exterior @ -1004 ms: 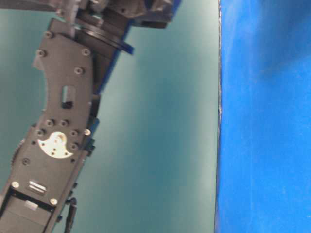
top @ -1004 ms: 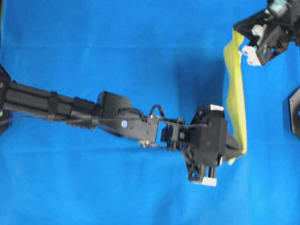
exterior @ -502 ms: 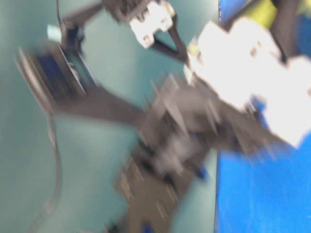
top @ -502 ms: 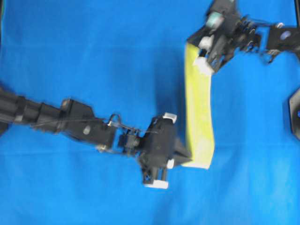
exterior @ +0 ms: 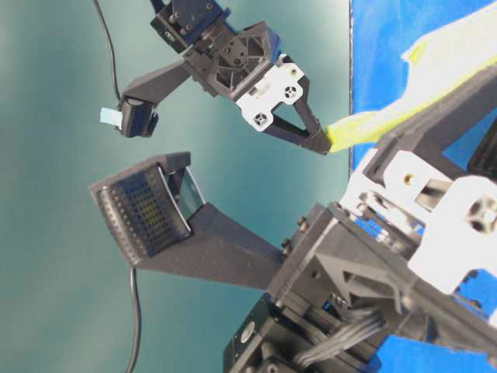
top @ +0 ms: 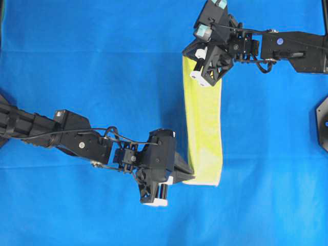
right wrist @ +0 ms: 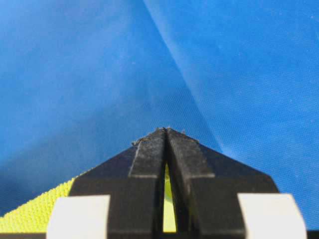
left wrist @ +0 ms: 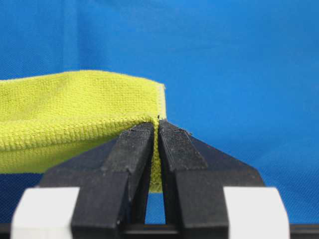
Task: Fold the yellow towel.
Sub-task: 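Lay the strip down vertically and open both grippers, retracting outward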
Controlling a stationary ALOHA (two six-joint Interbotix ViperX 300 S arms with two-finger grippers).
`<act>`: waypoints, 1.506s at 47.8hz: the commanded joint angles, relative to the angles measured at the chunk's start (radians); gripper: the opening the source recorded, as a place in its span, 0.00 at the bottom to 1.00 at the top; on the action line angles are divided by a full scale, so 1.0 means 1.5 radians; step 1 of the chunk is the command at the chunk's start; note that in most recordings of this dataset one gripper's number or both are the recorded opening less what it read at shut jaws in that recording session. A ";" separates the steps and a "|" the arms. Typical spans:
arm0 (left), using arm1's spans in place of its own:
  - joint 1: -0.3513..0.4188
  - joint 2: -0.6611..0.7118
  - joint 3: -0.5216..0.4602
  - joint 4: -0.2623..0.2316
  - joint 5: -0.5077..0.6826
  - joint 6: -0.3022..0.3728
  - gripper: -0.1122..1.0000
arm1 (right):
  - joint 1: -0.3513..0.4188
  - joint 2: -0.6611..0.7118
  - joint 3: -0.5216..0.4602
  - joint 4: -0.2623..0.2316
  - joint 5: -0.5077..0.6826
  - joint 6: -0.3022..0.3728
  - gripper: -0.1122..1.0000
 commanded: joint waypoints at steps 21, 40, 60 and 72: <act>-0.012 -0.056 0.008 0.002 0.021 -0.002 0.78 | -0.006 -0.008 -0.013 -0.038 -0.022 -0.003 0.62; -0.016 -0.206 0.079 0.002 0.202 -0.056 0.80 | 0.000 -0.093 0.024 -0.038 -0.003 0.008 0.66; 0.006 -0.354 0.224 0.005 0.085 -0.074 0.78 | 0.052 -0.369 0.192 -0.007 -0.042 0.011 0.66; 0.047 -0.448 0.344 0.005 -0.099 -0.001 0.78 | 0.057 -0.524 0.307 -0.004 -0.101 0.010 0.66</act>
